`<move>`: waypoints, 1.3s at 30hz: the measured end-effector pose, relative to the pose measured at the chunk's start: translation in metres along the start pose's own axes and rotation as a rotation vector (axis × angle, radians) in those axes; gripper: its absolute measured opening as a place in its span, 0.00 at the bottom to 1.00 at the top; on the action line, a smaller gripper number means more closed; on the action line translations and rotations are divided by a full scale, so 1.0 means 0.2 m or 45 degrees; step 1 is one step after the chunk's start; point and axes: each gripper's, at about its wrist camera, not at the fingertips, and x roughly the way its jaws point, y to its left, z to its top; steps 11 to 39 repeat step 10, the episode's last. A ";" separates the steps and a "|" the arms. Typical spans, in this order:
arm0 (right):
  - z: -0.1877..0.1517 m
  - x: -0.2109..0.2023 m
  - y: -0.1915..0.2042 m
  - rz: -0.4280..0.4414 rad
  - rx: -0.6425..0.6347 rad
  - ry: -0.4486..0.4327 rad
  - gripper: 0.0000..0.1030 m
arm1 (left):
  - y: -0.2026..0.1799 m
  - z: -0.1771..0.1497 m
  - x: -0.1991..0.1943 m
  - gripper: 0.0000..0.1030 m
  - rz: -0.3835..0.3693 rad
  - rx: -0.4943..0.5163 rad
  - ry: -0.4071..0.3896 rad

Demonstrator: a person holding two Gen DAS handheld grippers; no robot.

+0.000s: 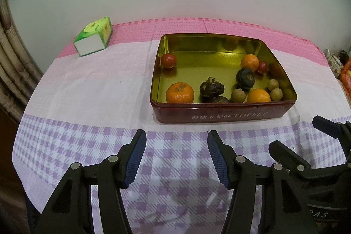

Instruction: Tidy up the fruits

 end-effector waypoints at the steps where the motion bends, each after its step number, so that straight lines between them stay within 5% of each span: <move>1: 0.00 0.00 0.00 -0.001 0.000 0.000 0.99 | 0.00 0.00 0.00 0.57 -0.001 0.000 -0.002; 39: 0.00 0.00 0.00 -0.001 0.002 0.001 0.99 | -0.01 0.00 0.01 0.57 -0.005 -0.002 -0.001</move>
